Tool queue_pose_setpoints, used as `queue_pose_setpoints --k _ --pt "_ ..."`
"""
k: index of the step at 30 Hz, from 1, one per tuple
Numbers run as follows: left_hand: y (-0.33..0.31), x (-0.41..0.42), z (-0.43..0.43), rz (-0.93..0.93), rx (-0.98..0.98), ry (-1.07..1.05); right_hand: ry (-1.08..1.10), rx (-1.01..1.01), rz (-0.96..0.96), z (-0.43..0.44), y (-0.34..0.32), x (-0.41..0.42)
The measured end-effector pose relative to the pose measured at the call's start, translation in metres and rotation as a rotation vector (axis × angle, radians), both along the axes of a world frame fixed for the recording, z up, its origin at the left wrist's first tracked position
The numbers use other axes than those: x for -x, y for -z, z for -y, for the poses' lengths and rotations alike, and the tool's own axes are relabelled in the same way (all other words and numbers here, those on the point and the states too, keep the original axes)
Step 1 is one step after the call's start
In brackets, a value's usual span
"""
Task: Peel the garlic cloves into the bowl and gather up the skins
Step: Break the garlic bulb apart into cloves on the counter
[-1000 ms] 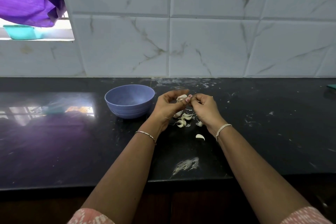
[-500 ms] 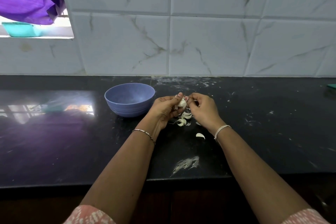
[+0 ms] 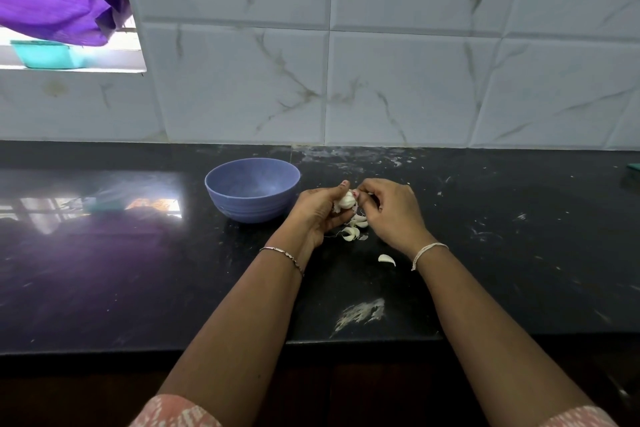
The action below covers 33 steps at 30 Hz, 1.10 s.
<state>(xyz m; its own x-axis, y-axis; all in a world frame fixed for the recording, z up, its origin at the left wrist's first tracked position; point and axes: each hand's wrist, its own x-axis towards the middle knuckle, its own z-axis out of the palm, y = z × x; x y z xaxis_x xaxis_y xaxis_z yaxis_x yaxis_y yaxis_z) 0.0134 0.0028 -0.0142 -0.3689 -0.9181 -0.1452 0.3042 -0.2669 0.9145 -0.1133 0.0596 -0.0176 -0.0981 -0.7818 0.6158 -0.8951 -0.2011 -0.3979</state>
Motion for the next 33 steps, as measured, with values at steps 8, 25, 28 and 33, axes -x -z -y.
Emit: queue_pose_setpoints --k 8,25,28,33 --pt "0.006 0.0 0.007 0.243 0.183 -0.081 -0.08 -0.079 0.352 -0.001 -0.004 0.013" --pt "0.004 -0.006 0.002 0.242 0.311 0.152 -0.019 -0.088 0.13 -0.004 -0.001 0.015" --pt "0.004 -0.004 0.0 0.197 0.308 0.113 0.002 -0.019 -0.005 -0.006 -0.002 0.009" --pt "0.004 0.002 -0.003 0.166 0.282 0.044 0.046 0.083 -0.162 -0.006 -0.001 0.007"
